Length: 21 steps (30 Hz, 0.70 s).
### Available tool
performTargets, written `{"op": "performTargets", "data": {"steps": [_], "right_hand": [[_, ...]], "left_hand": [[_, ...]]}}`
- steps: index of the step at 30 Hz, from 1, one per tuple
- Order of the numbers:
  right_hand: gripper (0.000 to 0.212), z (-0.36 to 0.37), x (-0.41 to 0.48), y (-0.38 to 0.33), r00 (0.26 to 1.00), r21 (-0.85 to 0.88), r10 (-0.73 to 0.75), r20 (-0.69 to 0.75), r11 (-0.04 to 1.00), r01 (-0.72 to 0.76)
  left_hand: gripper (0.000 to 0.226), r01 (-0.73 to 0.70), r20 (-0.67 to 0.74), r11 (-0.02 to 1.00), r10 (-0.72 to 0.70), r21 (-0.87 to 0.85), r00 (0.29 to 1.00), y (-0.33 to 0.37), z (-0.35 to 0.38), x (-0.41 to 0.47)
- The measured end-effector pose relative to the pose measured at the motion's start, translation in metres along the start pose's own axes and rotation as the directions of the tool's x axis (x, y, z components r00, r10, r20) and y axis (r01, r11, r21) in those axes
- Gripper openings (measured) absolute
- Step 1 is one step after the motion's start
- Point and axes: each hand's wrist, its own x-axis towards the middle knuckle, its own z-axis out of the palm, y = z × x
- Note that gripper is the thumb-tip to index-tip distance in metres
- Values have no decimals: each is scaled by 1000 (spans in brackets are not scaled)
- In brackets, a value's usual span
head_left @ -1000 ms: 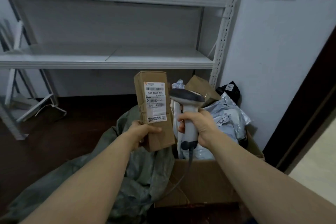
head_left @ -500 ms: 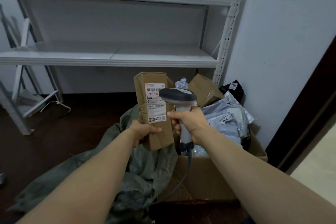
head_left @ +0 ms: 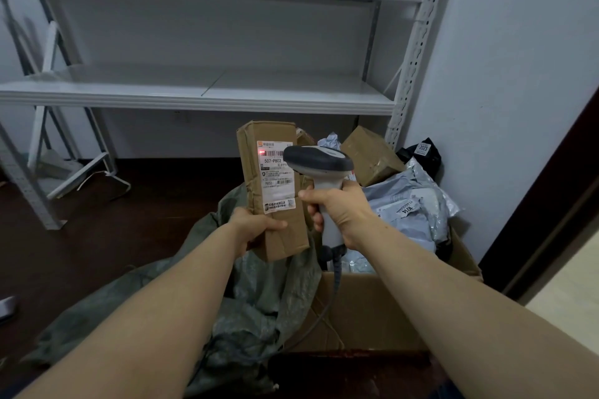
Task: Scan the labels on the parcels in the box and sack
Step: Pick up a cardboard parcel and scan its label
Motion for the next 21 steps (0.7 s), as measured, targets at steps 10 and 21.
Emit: {"op": "performTargets", "data": {"steps": [10,21], "right_hand": [[18,-1,-4,-1,1000,-35,8,19,999,-7],[18,-4,0,14,997,-92,63,44,994,-58]], "left_hand": [[85,39,-16,999,-38,18,999,-2,-6,0],[62,47,-15,998,-47,-32,999,-3,-15,4]]}}
